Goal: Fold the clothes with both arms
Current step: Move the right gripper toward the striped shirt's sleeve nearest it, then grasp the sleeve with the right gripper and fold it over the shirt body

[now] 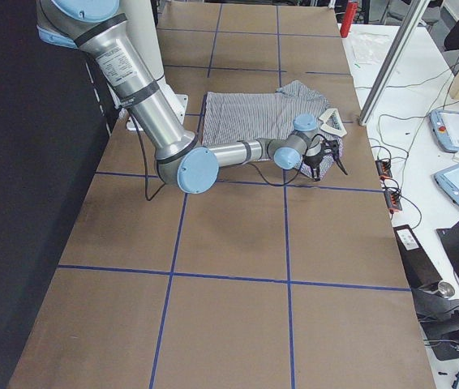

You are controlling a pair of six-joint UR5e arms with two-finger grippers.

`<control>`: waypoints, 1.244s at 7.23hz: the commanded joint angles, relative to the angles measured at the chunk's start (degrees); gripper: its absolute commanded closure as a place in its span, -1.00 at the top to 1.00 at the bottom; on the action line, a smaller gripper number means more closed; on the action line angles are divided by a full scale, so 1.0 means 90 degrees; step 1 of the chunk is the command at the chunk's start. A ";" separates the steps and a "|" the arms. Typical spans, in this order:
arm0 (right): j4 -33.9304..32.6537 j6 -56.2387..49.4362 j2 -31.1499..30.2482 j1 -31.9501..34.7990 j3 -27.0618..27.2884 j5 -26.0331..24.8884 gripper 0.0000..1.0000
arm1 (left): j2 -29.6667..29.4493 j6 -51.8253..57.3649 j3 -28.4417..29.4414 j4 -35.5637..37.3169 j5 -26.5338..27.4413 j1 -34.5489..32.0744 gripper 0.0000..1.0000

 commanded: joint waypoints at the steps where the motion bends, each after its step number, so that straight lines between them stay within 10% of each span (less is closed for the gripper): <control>1: -0.0011 0.0170 0.0010 -0.0013 0.0074 -0.0092 -1.00 | 0.0005 0.0002 0.0000 0.0000 -0.0004 0.0000 1.00; 9: -0.1662 0.2337 0.2058 -0.1135 -0.0244 -0.1819 -1.00 | 0.0005 0.0002 0.0000 0.0000 -0.0004 0.0000 1.00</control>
